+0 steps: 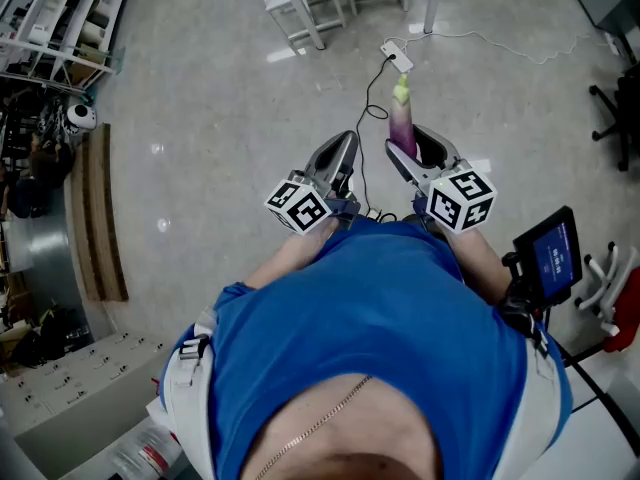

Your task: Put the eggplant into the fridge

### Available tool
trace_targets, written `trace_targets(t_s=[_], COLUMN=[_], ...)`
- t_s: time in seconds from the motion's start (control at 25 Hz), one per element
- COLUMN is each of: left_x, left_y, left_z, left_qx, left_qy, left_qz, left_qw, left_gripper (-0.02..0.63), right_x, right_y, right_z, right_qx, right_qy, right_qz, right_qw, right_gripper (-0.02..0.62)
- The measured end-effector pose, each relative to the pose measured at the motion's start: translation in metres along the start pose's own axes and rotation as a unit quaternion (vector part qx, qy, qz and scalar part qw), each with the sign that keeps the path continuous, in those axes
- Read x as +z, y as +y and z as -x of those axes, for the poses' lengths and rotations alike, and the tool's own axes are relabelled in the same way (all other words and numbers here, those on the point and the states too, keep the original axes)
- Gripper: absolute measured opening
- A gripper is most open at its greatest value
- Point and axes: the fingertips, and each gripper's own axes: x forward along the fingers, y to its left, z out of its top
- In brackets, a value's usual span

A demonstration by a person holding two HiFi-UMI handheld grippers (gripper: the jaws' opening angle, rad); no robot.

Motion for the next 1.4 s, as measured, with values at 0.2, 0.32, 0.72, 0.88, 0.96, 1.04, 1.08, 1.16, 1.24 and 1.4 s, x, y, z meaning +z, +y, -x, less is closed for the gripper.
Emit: trace_targets(t_s=[0.2,0.32,0.72,0.88,0.96,1.04,1.08,1.16,1.24,1.4], left_x=[0.017,0.022,0.044,0.06,0.069,0.079,0.085,0.097,0.106,0.116], left_y=[0.024,0.036,0.071,0.092,0.102,0.111,0.116,0.125,0.134,0.147], left_z=[0.018,0.027,0.031,0.015,0.003,-0.012,-0.02,-0.034,-0.046,-0.072], left_qx=[0.005,0.013,0.027,0.036,0.04,0.041,0.042,0.044,0.048,0.058], left_qy=[-0.002,-0.007,-0.022,-0.027,-0.029,-0.032,-0.034,-0.038,-0.042,-0.043], left_qz=[-0.003,-0.006,0.005,0.003,0.001,-0.004,-0.006,-0.01,-0.011,-0.013], left_qw=[1.0,0.9999,0.9994,0.999,0.9988,0.9986,0.9985,0.9983,0.9979,0.9973], left_gripper=[0.009,0.009,0.009,0.008,0.009,0.009,0.009,0.009,0.009,0.009], right_x=[-0.006,-0.011,-0.004,0.011,0.02,0.031,0.037,0.049,0.058,0.074], right_y=[0.016,0.022,0.021,0.006,-0.005,-0.017,-0.023,-0.034,-0.043,-0.065], right_z=[-0.03,-0.042,-0.09,-0.118,-0.131,-0.144,-0.151,-0.164,-0.175,-0.193], right_qx=[0.002,0.005,0.018,0.023,0.026,0.028,0.029,0.032,0.036,0.042], right_qy=[0.005,0.009,0.026,0.027,0.029,0.029,0.028,0.027,0.027,0.029], right_qz=[0.002,0.002,0.005,0.008,0.011,0.012,0.013,0.014,0.015,0.014], right_qw=[1.0,1.0,0.999,0.999,0.999,0.999,0.999,0.999,0.999,0.999], right_gripper=[0.232,0.232,0.232,0.232,0.232,0.232,0.232,0.232,0.232,0.232])
